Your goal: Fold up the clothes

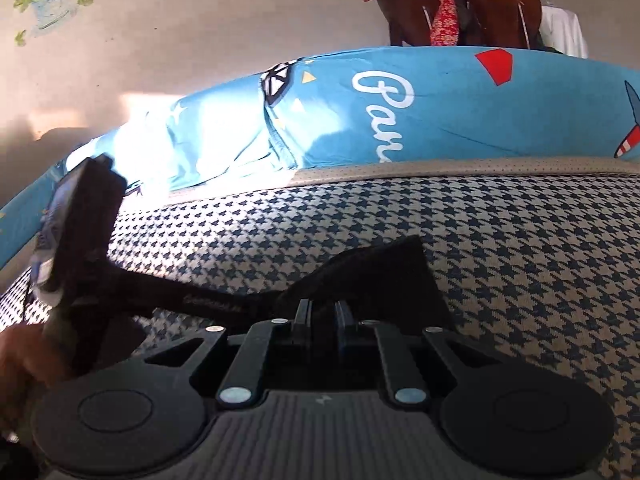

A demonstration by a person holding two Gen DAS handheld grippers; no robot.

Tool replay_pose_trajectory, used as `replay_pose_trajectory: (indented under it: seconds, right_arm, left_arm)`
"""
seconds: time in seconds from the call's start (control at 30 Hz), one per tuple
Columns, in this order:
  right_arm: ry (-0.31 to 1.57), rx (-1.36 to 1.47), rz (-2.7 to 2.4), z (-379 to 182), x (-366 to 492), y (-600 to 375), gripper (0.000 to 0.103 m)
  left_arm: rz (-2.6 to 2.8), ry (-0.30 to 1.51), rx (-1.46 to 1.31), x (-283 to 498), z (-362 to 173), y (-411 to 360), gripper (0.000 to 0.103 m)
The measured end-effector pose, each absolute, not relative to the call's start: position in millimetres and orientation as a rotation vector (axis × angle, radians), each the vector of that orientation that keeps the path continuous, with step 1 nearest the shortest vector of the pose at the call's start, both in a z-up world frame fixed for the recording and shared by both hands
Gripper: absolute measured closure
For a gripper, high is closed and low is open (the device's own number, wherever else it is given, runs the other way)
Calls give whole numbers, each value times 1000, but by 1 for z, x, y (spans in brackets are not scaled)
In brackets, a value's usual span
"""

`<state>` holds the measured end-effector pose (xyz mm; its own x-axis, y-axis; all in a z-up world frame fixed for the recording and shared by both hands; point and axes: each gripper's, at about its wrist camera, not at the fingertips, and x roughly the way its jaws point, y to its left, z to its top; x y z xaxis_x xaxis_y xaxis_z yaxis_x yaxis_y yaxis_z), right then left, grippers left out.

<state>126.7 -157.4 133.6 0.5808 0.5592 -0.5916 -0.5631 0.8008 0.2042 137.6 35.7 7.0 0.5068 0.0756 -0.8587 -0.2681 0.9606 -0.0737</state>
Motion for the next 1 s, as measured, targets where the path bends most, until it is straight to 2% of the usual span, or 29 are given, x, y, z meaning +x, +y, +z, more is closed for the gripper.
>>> replay_pose_trajectory:
  seconds: [0.17,0.37,0.4,0.47,0.5,0.63,0.7,0.73,0.77,1.0]
  right_arm:
    - [734,-13,749,129,78,-162,91]
    - [788,-37,837,115,37,-160,90]
    - [796,-41,849,113,33,-159,88]
    - [796,-74,861,110,25,-155,77]
    - [795,-91,867,108,21,-152,75]
    - [766,-177,855,104,18,-142,74]
    - [748,-230,837,102,16,-137,76]
    - [753,-259,830,99,15,-134,91]
    - [751,-280,837,99,13,-134,94]
    - [730,-396,881,98,0,-136,96]
  left_arm:
    - [206,1021,-211,155,4,31,0]
    - [201,1015,-200,134,9,37,0]
    - [200,1015,-200,134,9,36,0]
    - [200,1014,-197,133,9,38,0]
    - [199,1013,-196,136,9,40,0]
    - [203,1011,-192,129,11,36,0]
    - [204,1009,-189,133,9,35,0]
    - [204,1008,-187,132,9,36,0]
    - [205,1007,-185,130,11,38,0]
    - [204,999,-166,133,5,31,0]
